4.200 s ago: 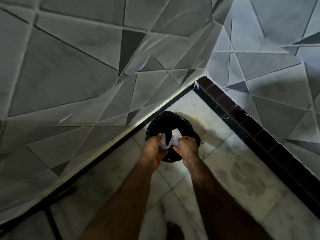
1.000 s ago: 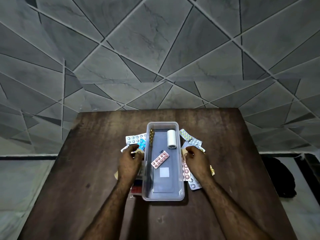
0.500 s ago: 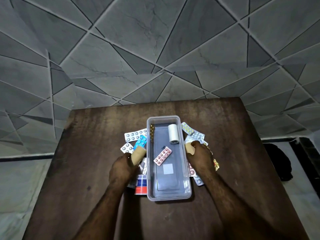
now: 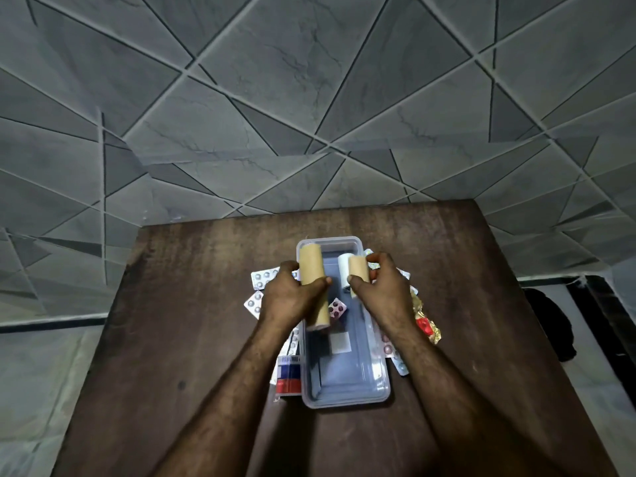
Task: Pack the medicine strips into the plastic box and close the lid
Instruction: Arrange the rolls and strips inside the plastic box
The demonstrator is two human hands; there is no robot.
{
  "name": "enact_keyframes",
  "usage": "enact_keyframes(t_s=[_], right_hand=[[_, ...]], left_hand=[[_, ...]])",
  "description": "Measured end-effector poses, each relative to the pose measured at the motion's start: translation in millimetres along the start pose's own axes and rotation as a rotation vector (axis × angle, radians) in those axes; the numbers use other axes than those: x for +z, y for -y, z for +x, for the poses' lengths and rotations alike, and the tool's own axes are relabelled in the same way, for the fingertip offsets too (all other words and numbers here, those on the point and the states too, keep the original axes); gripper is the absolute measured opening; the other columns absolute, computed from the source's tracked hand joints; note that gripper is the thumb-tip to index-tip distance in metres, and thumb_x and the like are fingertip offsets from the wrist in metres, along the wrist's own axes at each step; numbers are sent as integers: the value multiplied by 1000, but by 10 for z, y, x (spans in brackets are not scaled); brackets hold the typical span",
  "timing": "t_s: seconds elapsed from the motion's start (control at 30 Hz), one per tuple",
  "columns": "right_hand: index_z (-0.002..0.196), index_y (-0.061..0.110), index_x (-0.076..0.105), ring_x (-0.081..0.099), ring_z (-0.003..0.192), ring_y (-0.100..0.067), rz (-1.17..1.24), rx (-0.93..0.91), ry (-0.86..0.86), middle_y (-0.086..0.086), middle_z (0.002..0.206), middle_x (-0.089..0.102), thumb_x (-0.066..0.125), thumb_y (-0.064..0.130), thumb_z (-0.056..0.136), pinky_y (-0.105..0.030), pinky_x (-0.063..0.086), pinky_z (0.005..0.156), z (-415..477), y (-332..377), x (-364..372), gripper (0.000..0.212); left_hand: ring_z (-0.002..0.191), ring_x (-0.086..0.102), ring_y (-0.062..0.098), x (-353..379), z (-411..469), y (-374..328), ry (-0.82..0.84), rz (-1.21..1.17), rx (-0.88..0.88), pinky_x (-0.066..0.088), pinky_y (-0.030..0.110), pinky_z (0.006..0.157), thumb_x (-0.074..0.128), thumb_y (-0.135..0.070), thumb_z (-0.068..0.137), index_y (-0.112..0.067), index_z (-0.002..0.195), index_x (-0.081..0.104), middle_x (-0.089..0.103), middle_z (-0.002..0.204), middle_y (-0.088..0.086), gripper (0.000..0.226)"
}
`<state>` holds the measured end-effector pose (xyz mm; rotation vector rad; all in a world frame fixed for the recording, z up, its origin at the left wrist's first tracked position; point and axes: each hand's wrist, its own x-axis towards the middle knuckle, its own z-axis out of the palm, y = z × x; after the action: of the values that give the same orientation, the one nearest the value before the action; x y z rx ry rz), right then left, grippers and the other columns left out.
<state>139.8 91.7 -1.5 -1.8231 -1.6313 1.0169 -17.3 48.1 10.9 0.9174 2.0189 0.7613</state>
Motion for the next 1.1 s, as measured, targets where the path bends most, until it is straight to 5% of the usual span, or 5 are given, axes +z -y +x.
enact_keyframes(t_s=[0.3,0.57,0.73,0.93,1.1], right_hand=[[121,12,52,62,108,-34,-107,10,95,-16,115,67,64,29,84,-40,48,92,316,203,335,41],[133,17,53,53,121,-35,-281,-19,213,-14,128,63,54,22,92,-35,41,101,342,104,509,41],[126,18,61,56,120,-32,-259,-48,237,-11,125,65,55,20,91,-32,43,98,328,120,483,36],[103,12,71,66,100,-22,46,-21,-26,-7,105,73,62,13,85,-34,51,90,441,-159,63,20],[102,10,67,66,98,-34,-179,136,-46,-15,104,72,64,17,79,-38,53,83,518,-704,-141,24]], left_hand=[[108,60,39,255,144,-117,-59,215,-24,45,35,84,59,-15,83,-7,125,47,64,115,23,45],[114,58,33,312,223,15,8,279,-4,41,30,82,55,-17,89,-13,133,49,65,119,18,45],[110,62,28,314,250,19,-8,243,39,43,27,81,57,-19,89,-14,121,60,69,116,10,33],[89,70,25,-10,352,331,-228,-111,16,56,39,84,57,-30,76,-24,102,69,74,96,1,30],[98,68,27,-157,400,771,-135,70,-119,53,36,86,70,-28,78,-16,100,71,74,102,8,25]])
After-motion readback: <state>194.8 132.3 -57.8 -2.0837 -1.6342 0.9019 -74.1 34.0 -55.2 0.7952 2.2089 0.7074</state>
